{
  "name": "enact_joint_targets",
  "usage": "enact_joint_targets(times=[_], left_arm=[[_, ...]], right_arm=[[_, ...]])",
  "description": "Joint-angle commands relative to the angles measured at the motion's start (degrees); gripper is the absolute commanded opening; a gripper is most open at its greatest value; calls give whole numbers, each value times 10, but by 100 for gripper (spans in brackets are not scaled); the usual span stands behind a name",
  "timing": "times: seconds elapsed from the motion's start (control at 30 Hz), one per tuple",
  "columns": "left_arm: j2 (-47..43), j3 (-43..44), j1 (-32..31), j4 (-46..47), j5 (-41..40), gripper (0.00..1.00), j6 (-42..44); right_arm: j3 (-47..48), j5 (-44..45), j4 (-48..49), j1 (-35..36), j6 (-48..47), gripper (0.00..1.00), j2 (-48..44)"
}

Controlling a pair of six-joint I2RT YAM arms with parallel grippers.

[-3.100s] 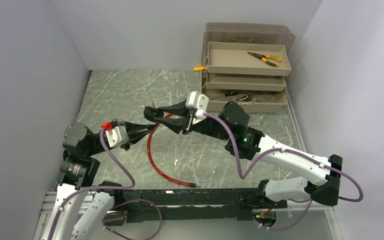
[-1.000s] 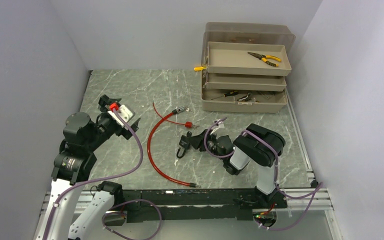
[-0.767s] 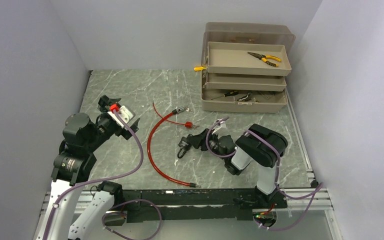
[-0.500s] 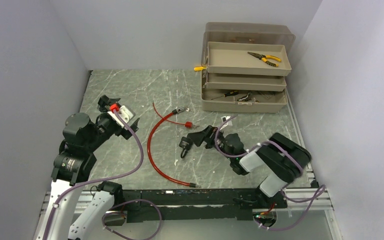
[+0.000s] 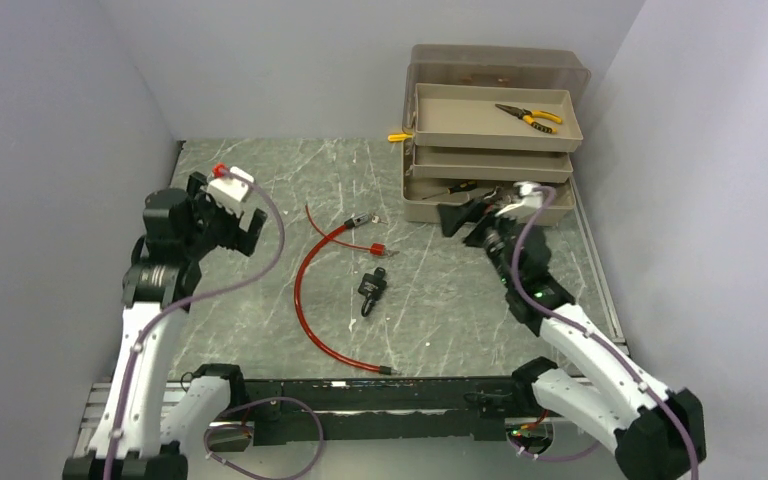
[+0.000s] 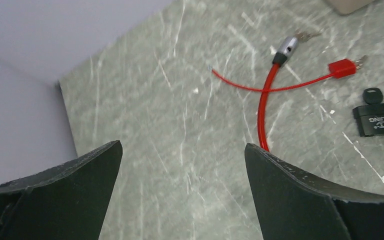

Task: Unlock with the key
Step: Place the lock at the center of the board, then reset both arms

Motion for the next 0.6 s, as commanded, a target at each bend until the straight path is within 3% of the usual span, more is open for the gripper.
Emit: enact_joint_targets(times=[0.0,0.1,0.2,0.3,0.4,0.57], left_arm=[[78,46,60,-14,27,100,-71],[138,63,103,4,63,99,-69],[175,28,144,61,88,99,-78],[187,-44,172,131,107,99,-85],[175,-145,195,233,131,99,-100],[175,-262,215,404,155,99,-148]], right_arm=[[32,12,-138,-113,-59,100,-37],[16,24,-138,-198,-62,100,-38],[-51,106,-74,-245,-61,100,-45],[-144,209,62,-255,-110,100,-44],[-159,288,115,-260,-164,100,-2],[-187,271,236,-275,-179,100,77]])
